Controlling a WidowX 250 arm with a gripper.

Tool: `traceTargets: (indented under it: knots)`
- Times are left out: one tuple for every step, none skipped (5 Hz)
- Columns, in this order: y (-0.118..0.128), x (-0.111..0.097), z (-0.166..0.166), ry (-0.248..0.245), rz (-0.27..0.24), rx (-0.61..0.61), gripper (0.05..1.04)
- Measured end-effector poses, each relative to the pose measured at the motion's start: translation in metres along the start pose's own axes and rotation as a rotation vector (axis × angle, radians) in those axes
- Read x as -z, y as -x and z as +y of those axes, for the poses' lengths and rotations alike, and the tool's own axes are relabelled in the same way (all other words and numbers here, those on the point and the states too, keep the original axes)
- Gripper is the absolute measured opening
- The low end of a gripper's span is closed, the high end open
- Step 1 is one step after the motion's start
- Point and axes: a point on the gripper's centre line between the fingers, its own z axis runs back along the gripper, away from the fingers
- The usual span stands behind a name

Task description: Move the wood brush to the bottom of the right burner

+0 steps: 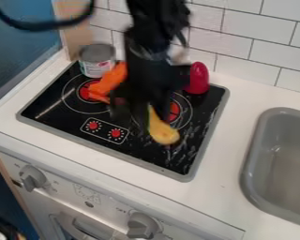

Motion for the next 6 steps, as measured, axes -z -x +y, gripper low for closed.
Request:
traceTargets:
  knots:
    - [0.018,0.02,-0.01,-0.018,0.006,0.165,0.336]
    - [0.02,0.037,-0.012,-0.042,0.0,0.211,0.336]
    - [0.02,0.047,-0.015,-0.055,-0.019,0.23,0.336]
    - [0.019,0.046,-0.012,-0.071,-0.021,0.215,0.402]
    - [0.021,0.046,-0.009,-0.093,-0.011,0.19,0.711]
    - [0.02,0.045,-0.009,-0.097,-0.011,0.181,0.969]
